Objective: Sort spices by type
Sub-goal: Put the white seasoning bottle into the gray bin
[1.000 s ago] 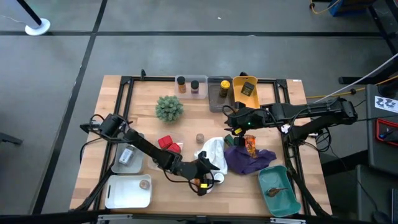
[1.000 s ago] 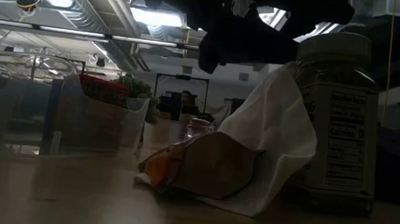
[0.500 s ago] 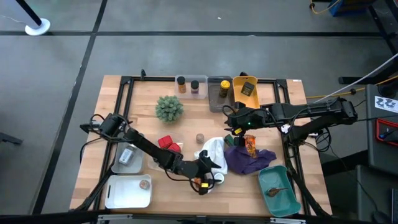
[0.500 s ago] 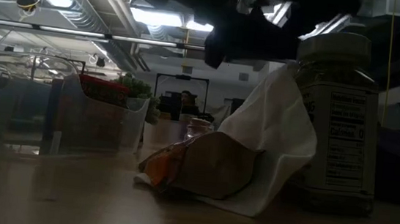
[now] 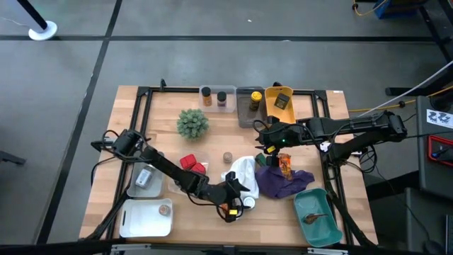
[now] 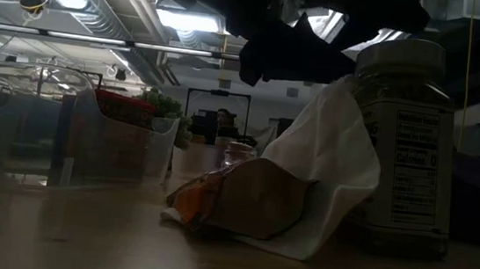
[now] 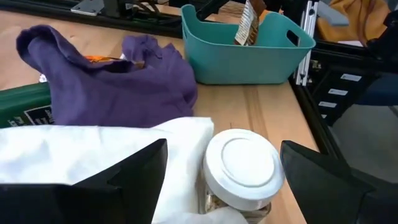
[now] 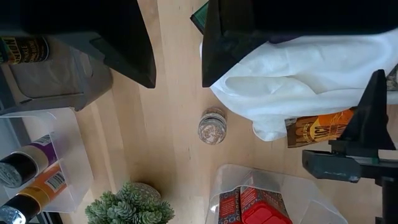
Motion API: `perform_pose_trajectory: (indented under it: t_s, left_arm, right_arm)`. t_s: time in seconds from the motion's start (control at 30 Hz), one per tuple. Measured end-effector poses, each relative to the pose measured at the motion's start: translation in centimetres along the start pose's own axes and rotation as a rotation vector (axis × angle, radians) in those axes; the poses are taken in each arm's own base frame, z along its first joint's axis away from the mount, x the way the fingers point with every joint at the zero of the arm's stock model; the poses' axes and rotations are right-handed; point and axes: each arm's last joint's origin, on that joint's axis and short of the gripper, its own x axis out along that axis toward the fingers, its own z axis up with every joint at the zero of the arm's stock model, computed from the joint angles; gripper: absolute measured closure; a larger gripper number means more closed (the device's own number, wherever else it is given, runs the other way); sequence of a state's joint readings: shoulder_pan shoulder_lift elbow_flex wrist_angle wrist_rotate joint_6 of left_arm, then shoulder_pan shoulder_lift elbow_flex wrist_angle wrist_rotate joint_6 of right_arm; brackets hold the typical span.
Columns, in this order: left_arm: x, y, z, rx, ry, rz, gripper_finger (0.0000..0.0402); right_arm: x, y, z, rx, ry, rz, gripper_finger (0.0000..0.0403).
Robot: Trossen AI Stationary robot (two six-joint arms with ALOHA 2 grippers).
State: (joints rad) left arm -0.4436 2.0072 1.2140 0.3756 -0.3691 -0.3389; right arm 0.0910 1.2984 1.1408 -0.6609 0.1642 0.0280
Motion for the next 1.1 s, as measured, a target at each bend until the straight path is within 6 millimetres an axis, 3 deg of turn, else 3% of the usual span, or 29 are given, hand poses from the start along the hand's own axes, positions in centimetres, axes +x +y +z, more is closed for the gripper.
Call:
perform_pose_trajectory:
  t_s: [0.93,1.1]
  left_arm:
    - [2.2,0.4,-2.3,-0.014,-0.016,-0.049,0.0106]
    - [2.3,0.7,-2.2,-0.011,-0.022,-0.044,0.0141]
  right_arm:
    - [0.0,0.0,0.0,0.000,0.000,0.000,0.0272]
    - [0.0,0.0,0.0,0.000,0.001,0.000,0.0272]
